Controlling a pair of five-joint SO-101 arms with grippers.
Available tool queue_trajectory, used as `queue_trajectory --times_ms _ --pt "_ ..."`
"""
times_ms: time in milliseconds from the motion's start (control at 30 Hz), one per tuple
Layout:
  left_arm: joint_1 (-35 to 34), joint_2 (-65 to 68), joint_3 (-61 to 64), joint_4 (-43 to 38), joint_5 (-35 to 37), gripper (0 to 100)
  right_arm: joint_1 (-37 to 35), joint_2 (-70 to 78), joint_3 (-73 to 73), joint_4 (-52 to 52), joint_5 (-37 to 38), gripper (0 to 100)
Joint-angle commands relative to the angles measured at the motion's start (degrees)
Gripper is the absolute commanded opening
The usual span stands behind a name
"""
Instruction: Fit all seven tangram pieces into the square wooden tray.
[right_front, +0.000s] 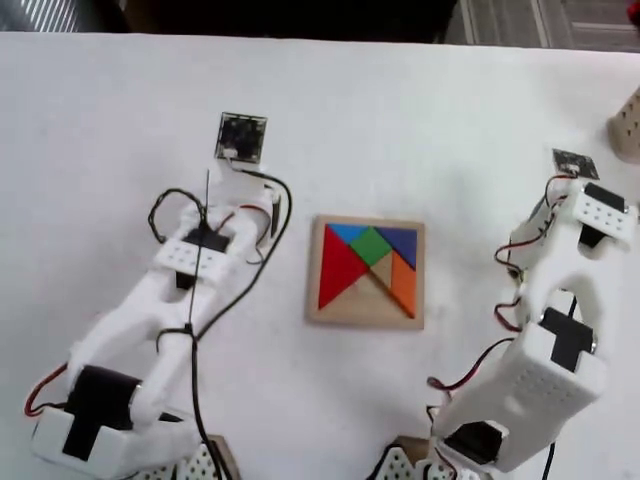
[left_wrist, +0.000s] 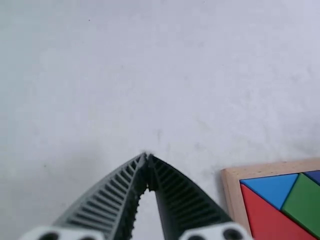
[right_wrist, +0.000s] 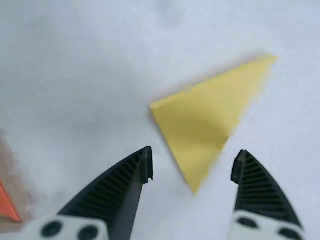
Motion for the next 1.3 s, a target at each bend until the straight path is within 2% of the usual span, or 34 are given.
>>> queue_trajectory --times_ms 0,233,567,767,1000,1267 --pt "0.8 -0.3 -3.8 0.0 -0.7 3 0.0 -5.1 -3.1 1.8 -2.4 25.8" --pt "0.8 -0.3 -3.8 0.0 -0.7 3 -1.1 0.3 -3.1 -1.9 -11.6 25.9" --pt "0.8 -0.3 -3.8 0.0 -0.7 3 -4.3 2.4 -3.5 -3.5 -14.4 25.9" --pt "0.8 -0.3 -3.9 0.0 -0.7 3 -3.8 3.6 -2.9 -6.1 -14.9 25.9" --pt "0.8 -0.3 -3.9 0.0 -0.7 3 -2.4 12.6 -5.8 -7.9 -14.1 25.9" --pt "0.8 -0.3 -3.9 0.0 -0.7 3 2.4 19.1 -9.7 -8.0 -10.7 25.9"
